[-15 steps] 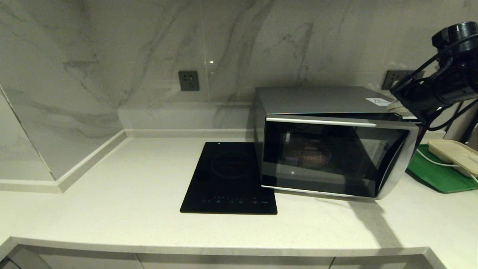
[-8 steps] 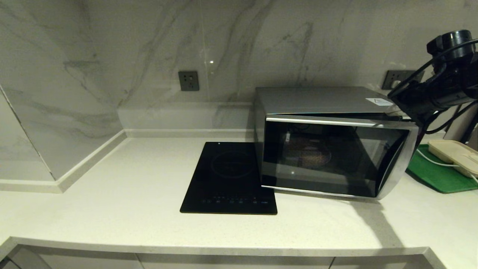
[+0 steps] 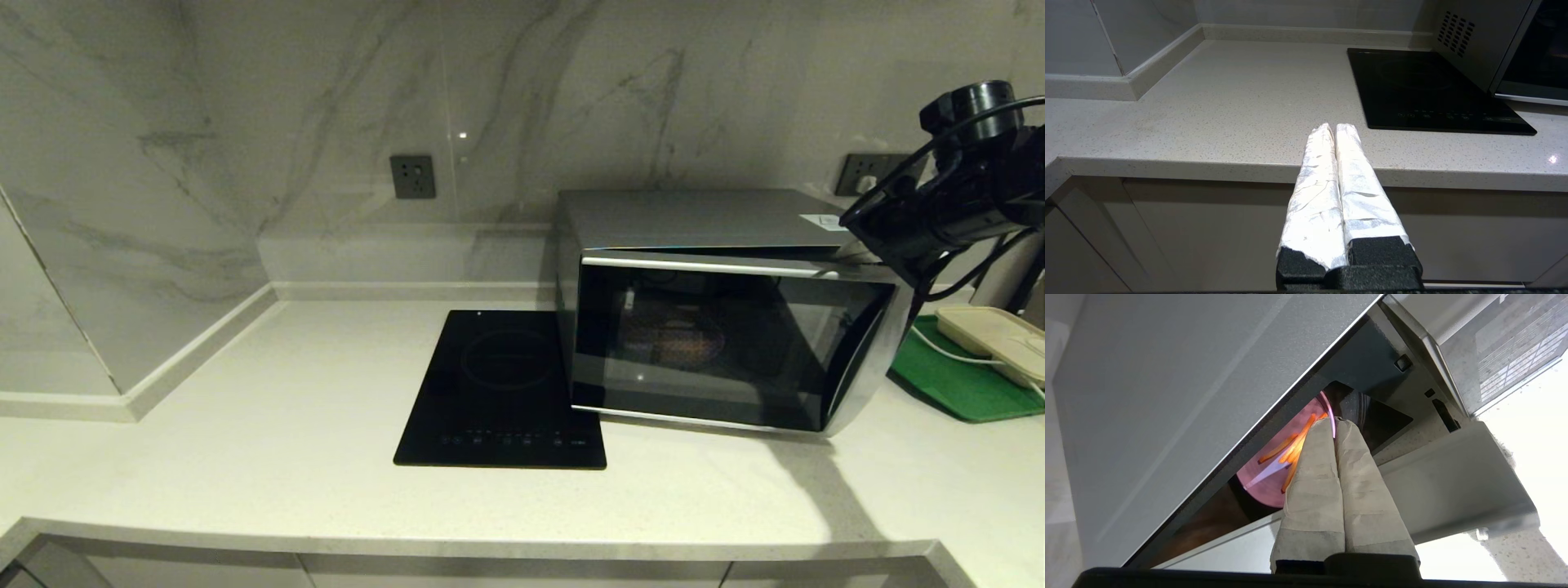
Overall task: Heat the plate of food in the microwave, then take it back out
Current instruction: Open the microwave oven
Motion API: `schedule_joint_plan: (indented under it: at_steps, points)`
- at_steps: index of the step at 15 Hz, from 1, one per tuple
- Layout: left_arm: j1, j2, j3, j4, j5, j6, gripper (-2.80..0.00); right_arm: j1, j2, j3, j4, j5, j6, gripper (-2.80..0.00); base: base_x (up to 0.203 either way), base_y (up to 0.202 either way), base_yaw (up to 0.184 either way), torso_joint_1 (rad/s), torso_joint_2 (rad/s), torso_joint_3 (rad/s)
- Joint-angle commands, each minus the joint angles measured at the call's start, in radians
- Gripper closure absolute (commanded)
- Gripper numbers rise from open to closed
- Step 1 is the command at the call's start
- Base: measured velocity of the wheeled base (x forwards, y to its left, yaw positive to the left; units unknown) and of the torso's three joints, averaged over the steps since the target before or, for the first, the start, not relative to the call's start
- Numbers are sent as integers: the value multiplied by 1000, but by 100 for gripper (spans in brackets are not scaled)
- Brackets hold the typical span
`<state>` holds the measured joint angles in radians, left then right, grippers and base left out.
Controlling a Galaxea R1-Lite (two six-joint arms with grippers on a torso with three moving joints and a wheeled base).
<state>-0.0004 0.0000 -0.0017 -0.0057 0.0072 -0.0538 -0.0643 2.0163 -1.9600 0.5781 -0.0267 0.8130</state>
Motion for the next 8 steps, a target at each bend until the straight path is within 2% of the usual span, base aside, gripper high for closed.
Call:
schedule_joint_plan:
  at_steps: [1, 3, 6, 8]
  points:
    - [0, 0, 0, 0, 0, -1, 0, 0, 9, 1, 6, 1, 5, 0, 0, 0, 0, 0, 0, 0]
    - [0, 0, 0, 0, 2, -1, 0, -1, 0, 18, 9, 1, 0, 0, 0, 0, 0, 0, 0, 0]
    - [0, 0, 0, 0, 0, 0, 0, 0, -71, 81, 15, 9, -47, 0, 0, 0, 0, 0, 0, 0]
    - [0, 0, 0, 0, 0, -1, 0, 1, -130, 109, 107, 26, -90, 0, 0, 0, 0, 0, 0, 0]
